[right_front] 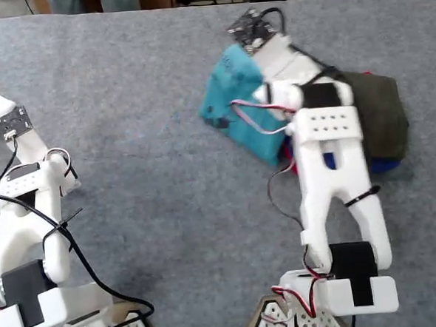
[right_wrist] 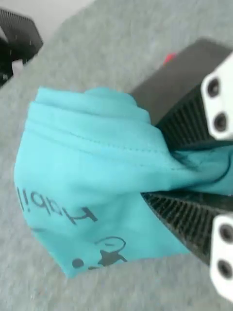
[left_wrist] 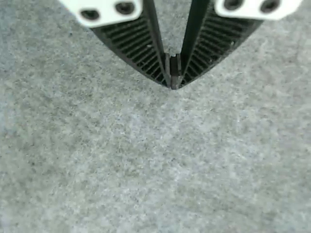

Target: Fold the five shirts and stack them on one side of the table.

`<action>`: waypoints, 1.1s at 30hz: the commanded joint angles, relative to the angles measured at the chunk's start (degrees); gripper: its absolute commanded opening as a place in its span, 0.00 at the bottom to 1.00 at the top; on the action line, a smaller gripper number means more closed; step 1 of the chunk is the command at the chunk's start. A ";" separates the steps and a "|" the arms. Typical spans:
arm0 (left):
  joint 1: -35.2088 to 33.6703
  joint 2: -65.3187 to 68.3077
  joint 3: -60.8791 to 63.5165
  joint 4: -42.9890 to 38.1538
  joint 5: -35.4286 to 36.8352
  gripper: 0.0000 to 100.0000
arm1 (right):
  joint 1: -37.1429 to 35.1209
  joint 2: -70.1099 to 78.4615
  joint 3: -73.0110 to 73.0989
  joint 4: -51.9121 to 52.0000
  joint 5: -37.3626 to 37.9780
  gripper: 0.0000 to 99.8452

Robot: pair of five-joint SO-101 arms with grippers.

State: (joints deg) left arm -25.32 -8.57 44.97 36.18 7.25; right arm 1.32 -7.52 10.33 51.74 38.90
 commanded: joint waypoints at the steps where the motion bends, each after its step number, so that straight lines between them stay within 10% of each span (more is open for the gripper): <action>1: -0.48 -0.26 -2.33 0.35 -0.62 0.03 | 7.30 1.27 -4.88 -5.01 3.08 0.01; 28: -0.13 -0.62 -1.45 0.35 -0.79 0.03 | 28.57 8.57 -10.51 3.78 3.25 0.02; 33: -0.04 -0.62 -1.36 0.53 -0.79 0.03 | 29.10 8.31 -10.51 5.89 2.90 0.24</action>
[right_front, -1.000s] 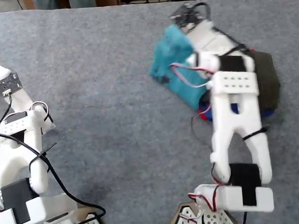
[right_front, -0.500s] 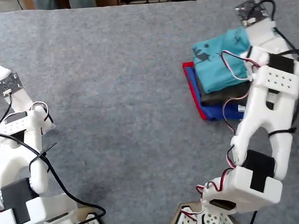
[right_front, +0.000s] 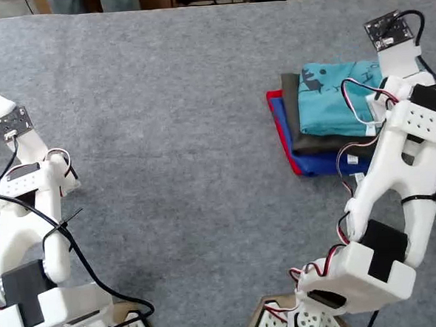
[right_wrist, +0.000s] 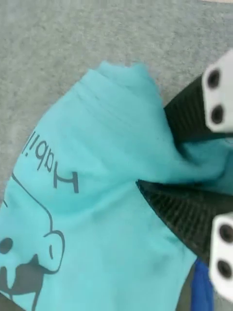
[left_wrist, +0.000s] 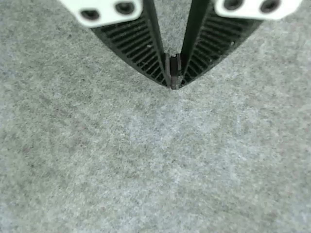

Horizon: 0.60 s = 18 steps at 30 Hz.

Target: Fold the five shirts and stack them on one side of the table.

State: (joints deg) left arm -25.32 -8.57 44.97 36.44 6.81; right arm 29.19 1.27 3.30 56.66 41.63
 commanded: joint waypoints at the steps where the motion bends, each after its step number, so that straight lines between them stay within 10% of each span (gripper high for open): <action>1: -0.04 -0.62 -1.54 0.97 -0.35 0.03 | 1.41 -0.57 -3.56 1.23 0.18 0.31; 5: -0.22 -0.26 -1.63 1.23 -0.35 0.03 | 1.32 -0.75 -4.70 2.37 0.09 0.54; 8: -0.40 -0.18 -1.45 1.23 -0.35 0.03 | 1.32 -0.75 -7.16 3.60 -2.20 0.52; 18: -0.31 -0.09 -1.36 1.23 -0.44 0.03 | -6.42 1.19 -16.66 13.36 -18.73 0.01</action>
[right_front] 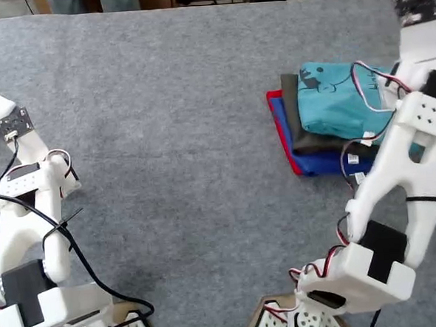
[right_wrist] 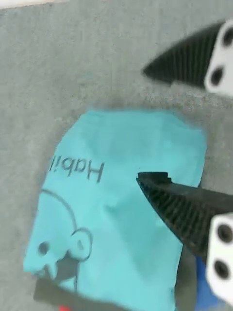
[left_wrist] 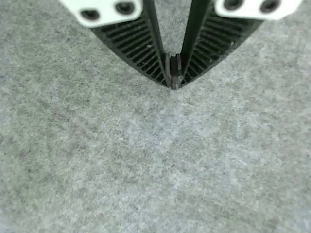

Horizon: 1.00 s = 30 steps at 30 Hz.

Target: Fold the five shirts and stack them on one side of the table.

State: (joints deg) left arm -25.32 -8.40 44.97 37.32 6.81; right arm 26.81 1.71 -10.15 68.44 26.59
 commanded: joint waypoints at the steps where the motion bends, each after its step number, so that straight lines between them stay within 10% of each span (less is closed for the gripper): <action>1: -0.22 -0.26 -1.36 0.35 -0.44 0.03 | -5.19 1.71 -2.77 2.29 -5.19 0.04; 8: -0.92 -1.05 -2.95 7.74 -0.53 0.03 | -7.38 11.56 0.66 4.04 -19.52 0.03; 20: -21.67 -19.34 -23.16 28.04 -13.71 0.03 | -7.65 18.42 -8.04 12.13 -20.22 0.03; 24: -28.79 -21.45 -29.14 35.96 -14.15 0.22 | -7.30 16.31 -14.46 15.56 -20.22 0.03; 30: -38.99 -11.78 -26.95 23.12 -14.24 0.30 | -7.82 13.49 -23.52 21.80 -20.75 0.05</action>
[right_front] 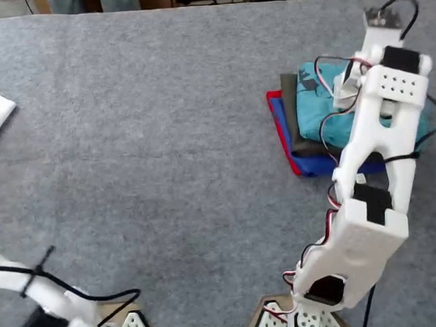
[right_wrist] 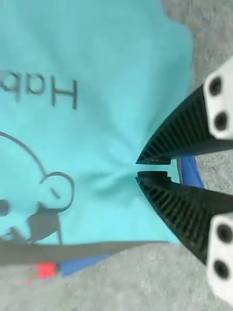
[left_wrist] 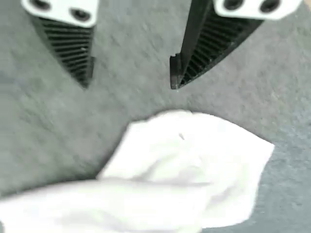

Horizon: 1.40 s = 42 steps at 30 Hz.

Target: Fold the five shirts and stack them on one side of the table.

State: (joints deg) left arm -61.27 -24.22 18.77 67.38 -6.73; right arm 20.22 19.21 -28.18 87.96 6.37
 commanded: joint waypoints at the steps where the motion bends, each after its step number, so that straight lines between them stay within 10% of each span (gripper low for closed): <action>1: -3.38 7.12 0.48 -10.11 -0.88 0.30 | -1.93 -4.09 -6.11 3.16 -0.53 0.08; 12: -4.18 39.38 1.63 -34.73 -1.05 0.24 | -8.18 -9.45 -11.12 10.02 -0.53 0.32; 21: -8.84 42.02 -1.36 -33.41 -1.05 0.03 | -8.26 -12.00 -10.68 13.19 -0.53 0.32; 27: -8.57 28.66 -5.67 -15.91 -1.05 0.03 | -7.30 -15.69 -8.92 13.19 -0.09 0.32; 36: 9.80 -4.04 -3.74 8.97 -1.05 0.03 | -7.30 -22.46 -8.48 13.19 0.00 0.32; 42: 40.66 -23.82 3.82 20.13 -1.14 0.03 | -7.30 -28.18 -2.42 13.19 0.97 0.32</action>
State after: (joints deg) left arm -37.45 -38.64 20.97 82.33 -7.60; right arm 12.40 -4.79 -34.07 100.88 6.46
